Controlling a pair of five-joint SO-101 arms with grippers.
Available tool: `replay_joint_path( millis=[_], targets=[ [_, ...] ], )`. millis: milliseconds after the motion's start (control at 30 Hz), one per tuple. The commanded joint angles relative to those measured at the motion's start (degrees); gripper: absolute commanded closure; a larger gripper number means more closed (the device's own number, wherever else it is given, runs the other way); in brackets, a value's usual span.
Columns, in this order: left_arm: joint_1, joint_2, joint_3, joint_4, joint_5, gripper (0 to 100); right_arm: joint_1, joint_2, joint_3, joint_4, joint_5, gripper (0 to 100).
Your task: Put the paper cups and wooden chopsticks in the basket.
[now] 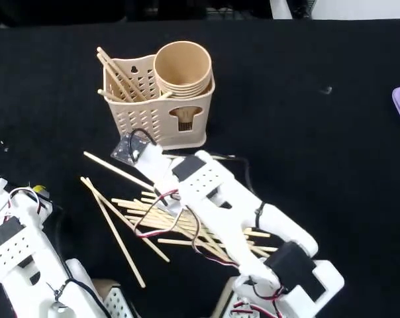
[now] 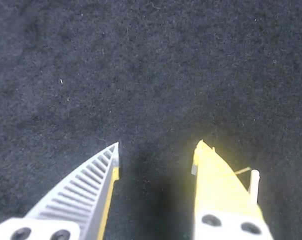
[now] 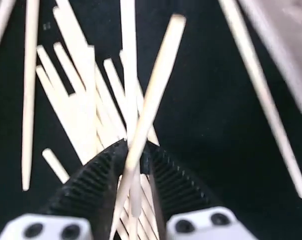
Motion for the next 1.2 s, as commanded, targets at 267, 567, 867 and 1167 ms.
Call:
replay_joint_path(
  millis=[267,567,867,1167],
  targets=[
    [0.66,-0.7,-3.21,-0.7,0.09,76,1.14,4.18,-1.19,-1.49,3.43,98.8],
    [0.66,-0.7,-3.21,-0.7,0.09,76,0.88,4.18,-5.05,-1.41,3.08,98.8],
    [0.66,-0.7,-3.21,-0.79,0.09,76,0.62,2.24,-12.35,6.77,3.08,98.8],
    [0.75,-0.79,-3.21,-0.79,0.09,76,-6.07,12.53,-11.74,-4.48,2.9,98.5]
  ],
)
